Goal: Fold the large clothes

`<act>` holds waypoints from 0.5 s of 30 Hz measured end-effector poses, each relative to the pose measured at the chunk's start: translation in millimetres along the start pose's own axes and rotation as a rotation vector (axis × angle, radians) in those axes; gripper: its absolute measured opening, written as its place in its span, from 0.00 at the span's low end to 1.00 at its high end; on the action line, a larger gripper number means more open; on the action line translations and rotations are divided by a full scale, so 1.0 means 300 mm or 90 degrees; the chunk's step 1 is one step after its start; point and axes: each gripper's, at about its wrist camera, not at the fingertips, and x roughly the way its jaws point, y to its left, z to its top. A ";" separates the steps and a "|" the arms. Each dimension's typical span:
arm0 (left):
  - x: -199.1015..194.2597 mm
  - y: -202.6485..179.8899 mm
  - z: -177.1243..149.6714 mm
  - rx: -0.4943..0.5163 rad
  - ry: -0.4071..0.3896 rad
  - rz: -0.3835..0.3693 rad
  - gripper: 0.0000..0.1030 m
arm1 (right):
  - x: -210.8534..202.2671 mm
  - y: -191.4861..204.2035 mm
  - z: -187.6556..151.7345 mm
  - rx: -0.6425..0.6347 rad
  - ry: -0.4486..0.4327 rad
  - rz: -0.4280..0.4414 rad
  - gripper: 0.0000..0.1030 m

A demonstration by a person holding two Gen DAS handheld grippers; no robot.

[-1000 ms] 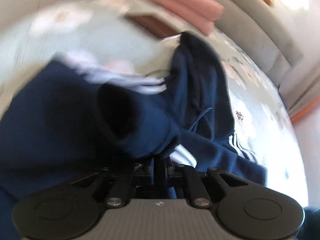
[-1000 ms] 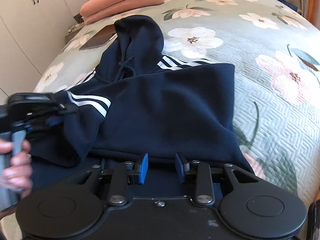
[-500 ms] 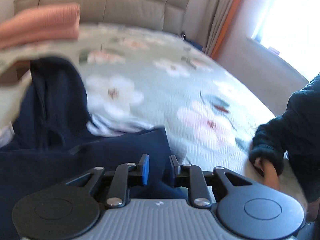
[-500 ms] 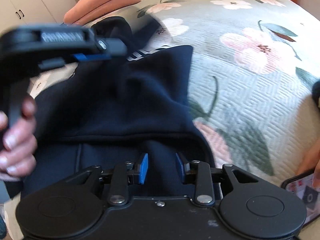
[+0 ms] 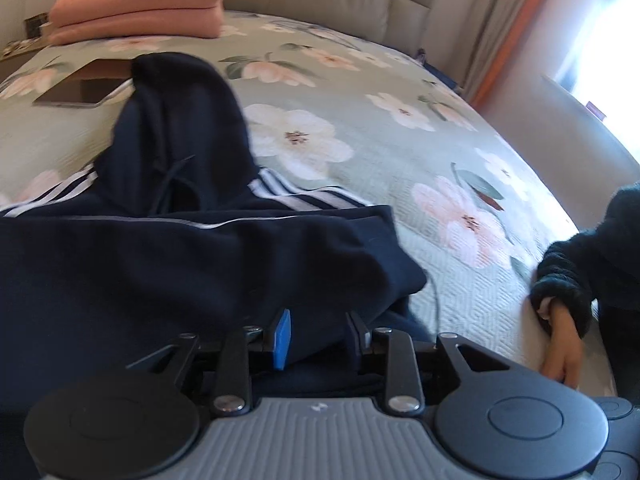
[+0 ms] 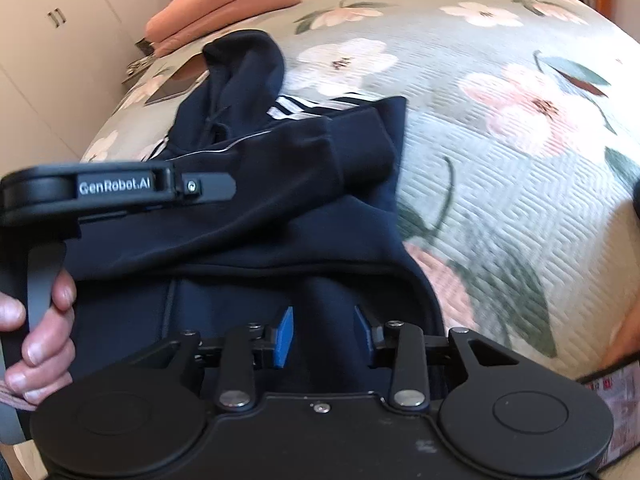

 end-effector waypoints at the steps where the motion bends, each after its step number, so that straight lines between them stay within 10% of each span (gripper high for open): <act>1: -0.006 0.016 -0.006 -0.009 0.000 0.002 0.35 | 0.005 0.007 0.003 -0.004 0.002 -0.001 0.41; 15: -0.103 0.157 -0.039 -0.041 -0.012 0.045 0.38 | 0.061 0.088 0.031 -0.040 0.015 -0.010 0.41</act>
